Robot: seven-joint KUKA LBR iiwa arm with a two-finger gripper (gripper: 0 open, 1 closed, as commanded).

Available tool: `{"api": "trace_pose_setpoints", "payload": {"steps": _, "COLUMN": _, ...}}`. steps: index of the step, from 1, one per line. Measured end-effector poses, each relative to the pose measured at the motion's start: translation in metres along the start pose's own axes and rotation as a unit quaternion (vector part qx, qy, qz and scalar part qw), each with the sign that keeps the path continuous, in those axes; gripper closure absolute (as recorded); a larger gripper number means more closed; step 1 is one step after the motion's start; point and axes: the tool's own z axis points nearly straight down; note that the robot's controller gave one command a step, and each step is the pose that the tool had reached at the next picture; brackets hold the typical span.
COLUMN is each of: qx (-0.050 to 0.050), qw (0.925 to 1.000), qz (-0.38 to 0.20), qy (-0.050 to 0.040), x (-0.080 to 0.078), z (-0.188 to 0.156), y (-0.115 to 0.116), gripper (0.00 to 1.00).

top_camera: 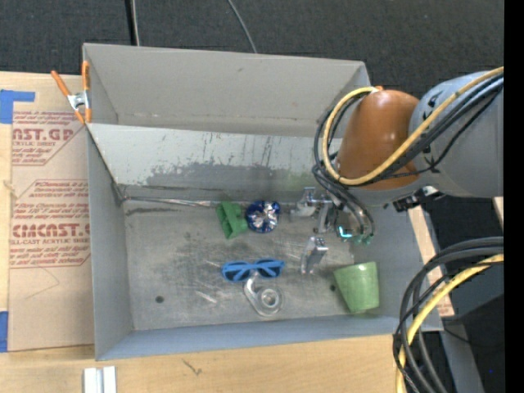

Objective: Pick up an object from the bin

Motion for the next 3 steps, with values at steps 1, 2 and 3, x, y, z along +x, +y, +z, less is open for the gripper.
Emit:
{"api": "trace_pose_setpoints", "payload": {"steps": 1, "qx": 0.001, "qw": 0.9991, "qz": 0.041, "qy": -0.0098, "x": 0.013, "z": 0.052, "y": 0.052, "gripper": 0.00}}
{"api": "trace_pose_setpoints", "payload": {"steps": 2, "qx": -0.001, "qw": 0.9978, "qz": 0.065, "qy": -0.0107, "x": 0.039, "z": 0.023, "y": 0.072, "gripper": 0.00}}
{"api": "trace_pose_setpoints", "payload": {"steps": 3, "qx": -0.001, "qw": 0.9905, "qz": 0.137, "qy": -0.0044, "x": 0.048, "z": 0.015, "y": 0.075, "gripper": 0.00}}
